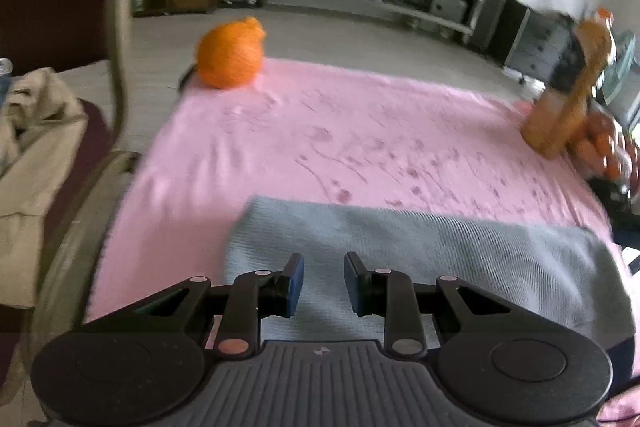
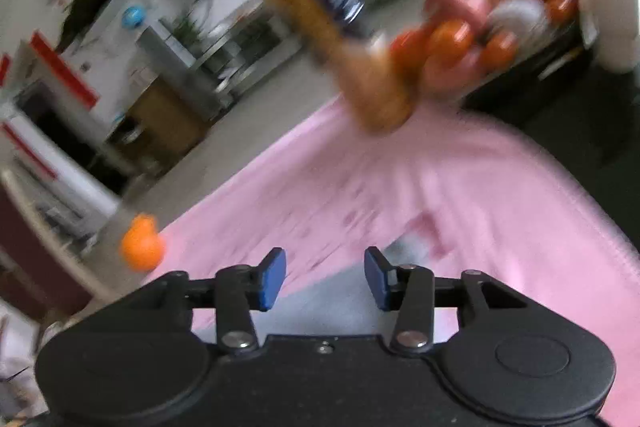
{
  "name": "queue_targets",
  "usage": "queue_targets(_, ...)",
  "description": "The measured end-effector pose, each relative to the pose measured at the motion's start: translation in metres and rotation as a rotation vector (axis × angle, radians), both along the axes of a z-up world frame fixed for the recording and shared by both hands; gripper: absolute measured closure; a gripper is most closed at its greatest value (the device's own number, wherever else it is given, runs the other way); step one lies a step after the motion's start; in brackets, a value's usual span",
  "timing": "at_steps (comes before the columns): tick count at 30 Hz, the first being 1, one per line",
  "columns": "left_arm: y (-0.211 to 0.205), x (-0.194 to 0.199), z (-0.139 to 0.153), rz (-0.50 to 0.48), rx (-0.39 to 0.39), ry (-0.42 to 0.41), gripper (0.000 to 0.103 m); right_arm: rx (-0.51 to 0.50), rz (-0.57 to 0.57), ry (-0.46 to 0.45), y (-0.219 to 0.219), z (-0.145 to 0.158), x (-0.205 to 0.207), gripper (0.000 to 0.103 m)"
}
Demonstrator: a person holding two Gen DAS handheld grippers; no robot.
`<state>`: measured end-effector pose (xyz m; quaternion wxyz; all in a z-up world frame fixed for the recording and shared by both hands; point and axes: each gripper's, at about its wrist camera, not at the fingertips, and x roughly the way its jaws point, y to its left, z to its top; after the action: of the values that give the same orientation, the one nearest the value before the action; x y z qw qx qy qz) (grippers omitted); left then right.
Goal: Fold clothes
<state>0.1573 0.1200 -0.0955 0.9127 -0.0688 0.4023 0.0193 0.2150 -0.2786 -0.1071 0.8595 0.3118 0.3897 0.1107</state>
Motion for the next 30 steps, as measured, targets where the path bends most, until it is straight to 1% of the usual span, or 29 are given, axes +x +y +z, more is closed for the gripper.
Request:
queue_targets(1, -0.005, 0.005, -0.005, -0.003, 0.012, 0.011, 0.077, 0.047, 0.041, 0.026, 0.006, -0.008, 0.005, 0.082)
queue_targets(3, -0.014, 0.015, -0.016, -0.003, 0.047, 0.035, 0.082, 0.136, 0.093, 0.076, 0.018, -0.027, 0.015, 0.083)
queue_targets(5, -0.017, 0.026, -0.032, 0.010, 0.101, 0.085, 0.084, 0.217, 0.129, 0.119, 0.029, -0.046, 0.025, 0.083)
queue_targets(7, -0.020, 0.029, -0.044, -0.014, 0.149, 0.103, 0.083, 0.207, 0.140, 0.149, 0.035, -0.061, 0.037, 0.082)
queue_targets(8, -0.025, 0.029, -0.044, -0.043, 0.192, 0.101, 0.083, 0.184, 0.139, 0.174, 0.035, -0.070, 0.042, 0.085)
queue_targets(9, -0.027, 0.025, -0.045, -0.053, 0.217, 0.103, 0.083, 0.167, 0.136, 0.211, 0.033, -0.081, 0.048, 0.098)
queue_targets(10, -0.028, 0.021, -0.045, -0.062, 0.240, 0.105, 0.083, 0.183, 0.120, 0.234, 0.026, -0.087, 0.050, 0.103)
queue_targets(11, -0.028, 0.017, -0.045, -0.065, 0.250, 0.115, 0.083, 0.203, 0.103, 0.255, 0.019, -0.093, 0.050, 0.103)
queue_targets(14, -0.021, 0.000, -0.041, -0.072, 0.254, 0.160, 0.083, 0.116, 0.035, 0.255, 0.001, -0.078, 0.025, 0.103)
queue_targets(16, -0.018, -0.014, -0.036, -0.073, 0.231, 0.188, 0.083, 0.053, -0.011, 0.254, -0.011, -0.068, 0.007, 0.103)
queue_targets(20, -0.010, -0.049, -0.024, -0.066, 0.190, 0.191, 0.083, -0.072, -0.103, 0.249, -0.034, -0.047, -0.029, 0.103)
queue_targets(22, -0.007, -0.069, -0.019, -0.051, 0.166, 0.184, 0.083, -0.059, -0.149, 0.233, -0.046, -0.039, -0.051, 0.103)
queue_targets(23, -0.007, -0.076, -0.016, -0.042, 0.155, 0.171, 0.083, -0.049, -0.172, 0.224, -0.051, -0.036, -0.062, 0.099)
queue_targets(24, -0.007, -0.083, -0.014, -0.034, 0.144, 0.156, 0.083, -0.040, -0.195, 0.216, -0.057, -0.032, -0.073, 0.074)
queue_targets(25, -0.006, -0.089, -0.011, -0.026, 0.134, 0.141, 0.083, -0.043, -0.210, 0.196, -0.059, -0.030, -0.081, 0.063)
queue_targets(27, -0.008, -0.089, -0.004, -0.034, 0.129, 0.065, 0.083, -0.053, -0.236, 0.153, -0.062, -0.025, -0.097, 0.062)
queue_targets(28, -0.011, -0.088, -0.001, -0.035, 0.123, 0.025, 0.083, 0.008, -0.221, 0.128, -0.062, -0.026, -0.099, 0.062)
queue_targets(29, -0.015, -0.084, -0.001, -0.036, 0.113, 0.008, 0.083, 0.084, -0.188, 0.099, -0.059, -0.027, -0.097, 0.066)
queue_targets(30, -0.019, -0.079, -0.001, -0.037, 0.101, -0.007, 0.083, 0.110, -0.151, 0.086, -0.049, -0.029, -0.092, 0.070)
